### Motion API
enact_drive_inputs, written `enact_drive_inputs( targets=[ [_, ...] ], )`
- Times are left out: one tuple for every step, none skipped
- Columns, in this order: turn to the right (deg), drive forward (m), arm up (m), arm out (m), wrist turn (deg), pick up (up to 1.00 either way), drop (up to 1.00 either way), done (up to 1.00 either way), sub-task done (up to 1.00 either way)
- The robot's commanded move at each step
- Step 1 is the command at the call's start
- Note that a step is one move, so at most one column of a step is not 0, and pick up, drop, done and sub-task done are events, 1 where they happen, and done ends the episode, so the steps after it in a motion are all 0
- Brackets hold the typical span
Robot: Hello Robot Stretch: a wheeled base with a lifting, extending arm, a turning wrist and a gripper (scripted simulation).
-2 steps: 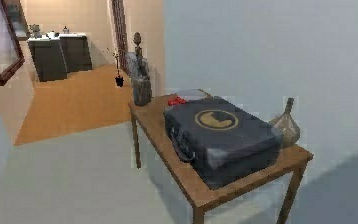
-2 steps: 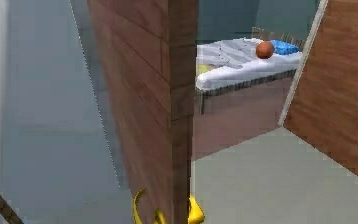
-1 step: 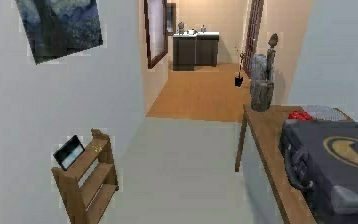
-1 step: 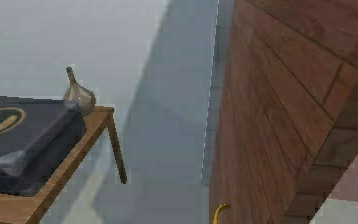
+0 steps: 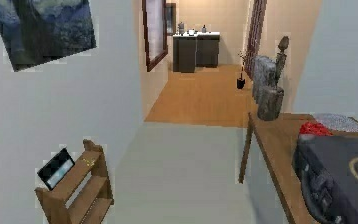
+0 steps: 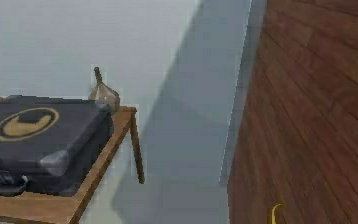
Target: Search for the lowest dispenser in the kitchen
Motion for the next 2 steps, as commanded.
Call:
enact_drive_inputs(
  targets=[
    [-45.0,0.0,0.0,0.0,0.0,0.0,0.0,0.0,0.0],
    [-27.0,0.0,0.0,0.0,0.0,0.0,0.0,0.0,0.0]
  ],
)
